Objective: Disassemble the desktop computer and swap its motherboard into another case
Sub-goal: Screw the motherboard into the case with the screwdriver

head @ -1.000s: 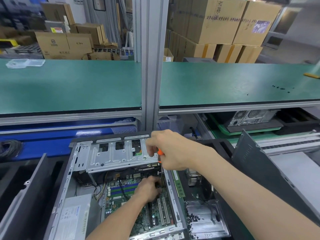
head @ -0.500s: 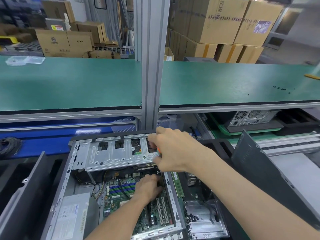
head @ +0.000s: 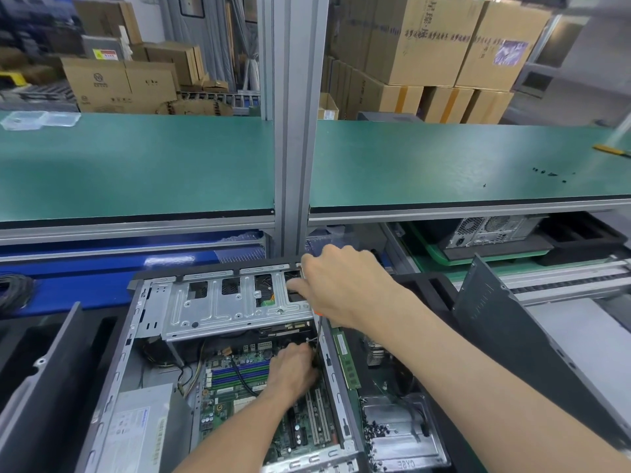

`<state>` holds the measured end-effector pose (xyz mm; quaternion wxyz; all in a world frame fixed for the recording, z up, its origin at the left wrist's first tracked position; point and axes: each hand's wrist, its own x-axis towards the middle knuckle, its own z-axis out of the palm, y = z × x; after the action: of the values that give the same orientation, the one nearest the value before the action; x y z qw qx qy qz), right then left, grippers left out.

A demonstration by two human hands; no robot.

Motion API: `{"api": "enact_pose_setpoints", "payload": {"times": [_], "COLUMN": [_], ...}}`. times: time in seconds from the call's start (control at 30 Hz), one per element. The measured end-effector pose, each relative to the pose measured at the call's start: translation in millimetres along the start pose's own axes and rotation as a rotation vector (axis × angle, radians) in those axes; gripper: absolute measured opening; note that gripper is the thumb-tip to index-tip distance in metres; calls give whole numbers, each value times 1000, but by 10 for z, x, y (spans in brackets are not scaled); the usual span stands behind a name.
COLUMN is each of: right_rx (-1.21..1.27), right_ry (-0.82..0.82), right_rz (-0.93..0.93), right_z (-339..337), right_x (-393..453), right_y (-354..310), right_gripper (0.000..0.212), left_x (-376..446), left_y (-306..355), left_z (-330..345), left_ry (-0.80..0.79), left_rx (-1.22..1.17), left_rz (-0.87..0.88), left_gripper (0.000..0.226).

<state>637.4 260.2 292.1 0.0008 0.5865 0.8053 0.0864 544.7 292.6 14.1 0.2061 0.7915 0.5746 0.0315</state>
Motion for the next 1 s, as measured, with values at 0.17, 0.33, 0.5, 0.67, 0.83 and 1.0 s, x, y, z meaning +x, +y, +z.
{"api": "enact_pose_setpoints", "payload": {"times": [0.17, 0.33, 0.5, 0.67, 0.83, 1.0], "right_rx": [227, 228, 73, 307, -6, 338], "right_ry": [-154, -80, -31, -173, -10, -230], "right_rz": [-129, -126, -102, -197, -39, -173], "right_z": [-6, -20, -10, -58, 4, -55], "right_x": [38, -47, 9, -30, -19, -28], "right_y": [5, -15, -28, 40, 34, 55], "right_gripper": [14, 26, 15, 28, 29, 29], "left_x": [14, 25, 12, -19, -65, -87], "left_y": [12, 14, -7, -52, -78, -21], "left_z": [7, 16, 40, 17, -17, -67], "left_ry": [-26, -29, -54, -41, 17, 19], "left_rx": [-11, -20, -22, -42, -98, -61], "left_rz": [-11, -31, -28, 3, -2, -7], "left_gripper": [16, 22, 30, 33, 24, 17]}}
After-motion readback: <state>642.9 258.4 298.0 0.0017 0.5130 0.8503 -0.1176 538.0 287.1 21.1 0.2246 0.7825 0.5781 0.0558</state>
